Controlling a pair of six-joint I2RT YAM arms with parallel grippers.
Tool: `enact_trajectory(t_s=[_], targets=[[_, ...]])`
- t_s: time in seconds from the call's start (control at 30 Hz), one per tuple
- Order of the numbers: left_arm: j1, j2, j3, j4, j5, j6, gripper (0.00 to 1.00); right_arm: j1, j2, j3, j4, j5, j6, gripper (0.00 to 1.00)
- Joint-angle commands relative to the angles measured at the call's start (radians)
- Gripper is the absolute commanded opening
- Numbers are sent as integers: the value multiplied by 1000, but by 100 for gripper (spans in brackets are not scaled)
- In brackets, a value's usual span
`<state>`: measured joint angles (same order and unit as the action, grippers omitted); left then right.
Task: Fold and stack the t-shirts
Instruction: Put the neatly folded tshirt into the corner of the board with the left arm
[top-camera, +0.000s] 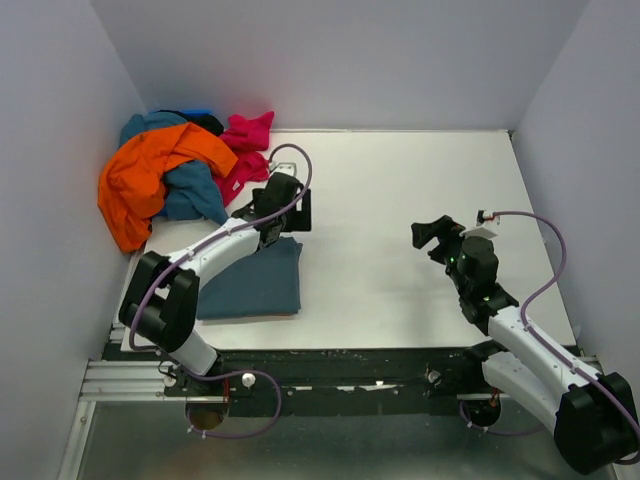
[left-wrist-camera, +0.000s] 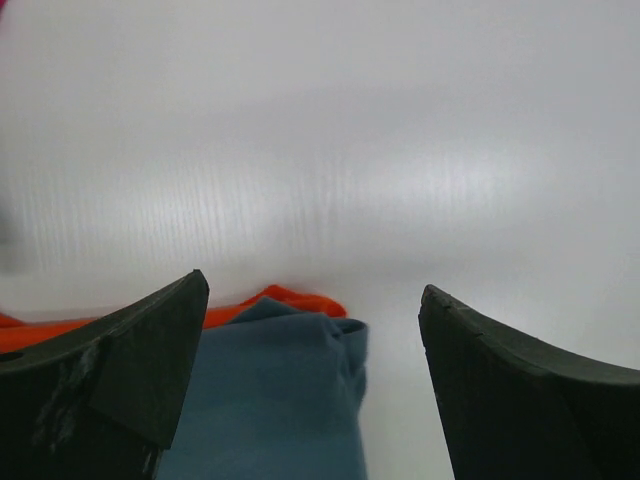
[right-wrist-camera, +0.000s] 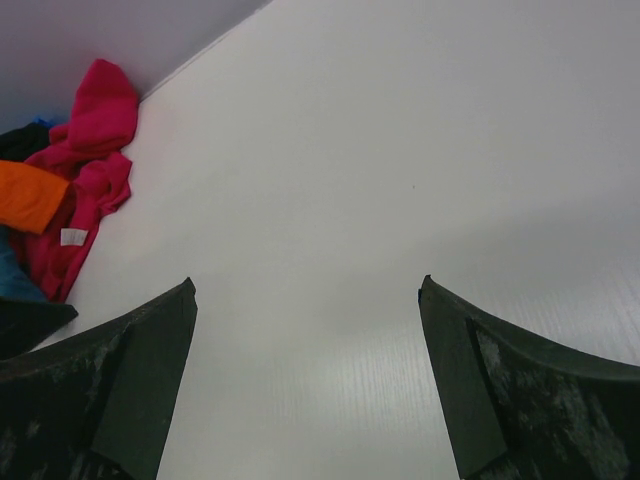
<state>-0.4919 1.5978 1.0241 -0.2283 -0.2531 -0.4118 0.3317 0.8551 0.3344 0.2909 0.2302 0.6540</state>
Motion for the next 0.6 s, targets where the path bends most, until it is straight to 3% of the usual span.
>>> enact_trajectory(t_s=[0.0, 0.13, 0.3, 0.43, 0.57], targets=[[-83, -88, 82, -14, -26, -27, 99, -3, -7, -12, 13, 0, -8, 100], [-155, -102, 47, -42, 26, -166, 94, -3, -1, -9, 13, 1, -8, 100], [-201, -156, -116, 65, 98, -307, 94, -3, -2, -6, 10, 3, -7, 100], [-209, -125, -179, 139, 202, -348, 94, -5, 1, -8, 10, -2, -7, 100], [-215, -59, -171, 153, 216, -344, 94, -3, -1, -8, 10, 0, -5, 100]])
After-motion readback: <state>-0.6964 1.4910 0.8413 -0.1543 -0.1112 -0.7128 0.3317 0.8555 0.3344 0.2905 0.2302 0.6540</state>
